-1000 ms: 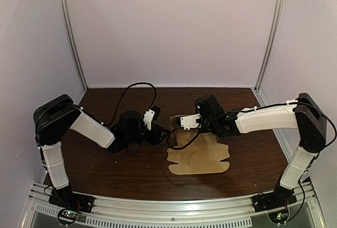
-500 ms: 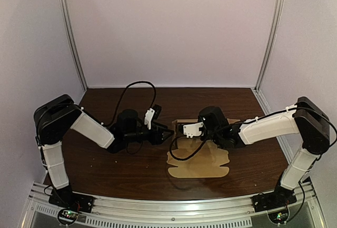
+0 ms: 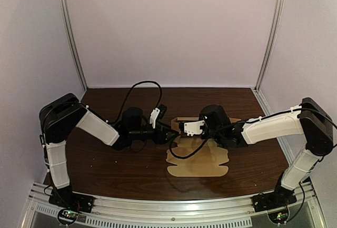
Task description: Fold the paper box
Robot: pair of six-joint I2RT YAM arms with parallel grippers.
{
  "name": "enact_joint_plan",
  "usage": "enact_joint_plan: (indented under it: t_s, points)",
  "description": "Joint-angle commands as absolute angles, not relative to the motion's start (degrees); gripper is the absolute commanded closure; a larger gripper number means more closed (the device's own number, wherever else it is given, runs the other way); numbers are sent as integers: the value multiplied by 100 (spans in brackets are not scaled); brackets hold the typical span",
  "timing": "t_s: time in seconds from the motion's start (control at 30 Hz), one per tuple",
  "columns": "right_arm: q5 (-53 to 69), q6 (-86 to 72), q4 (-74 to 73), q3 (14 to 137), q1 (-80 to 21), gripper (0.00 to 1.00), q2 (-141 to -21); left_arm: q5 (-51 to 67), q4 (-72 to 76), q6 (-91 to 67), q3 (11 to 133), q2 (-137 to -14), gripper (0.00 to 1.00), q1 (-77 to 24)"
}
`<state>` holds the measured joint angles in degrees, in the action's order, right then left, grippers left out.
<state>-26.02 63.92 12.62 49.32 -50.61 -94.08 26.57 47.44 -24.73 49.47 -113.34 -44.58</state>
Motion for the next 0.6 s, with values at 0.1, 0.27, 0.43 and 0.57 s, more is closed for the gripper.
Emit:
enact_joint_plan:
  t_s: [0.1,0.27,0.43,0.57]
  points:
    - [-2757,6126,1059,4956,-5216,100,-9292,2429,4760,-2628,5300,-11680,42,-4455]
    - [-2806,6002,932,5013,-5247,100,-9320,2213,4737,-2681,5374,-11779,52,-4473]
    - [-2881,5775,654,5170,-5249,96,-9323,2075,4650,-2775,5490,-11875,61,-4517]
    - [-2864,5513,266,5356,-5253,94,-9309,1969,4520,-2774,5597,-11936,64,-4595]
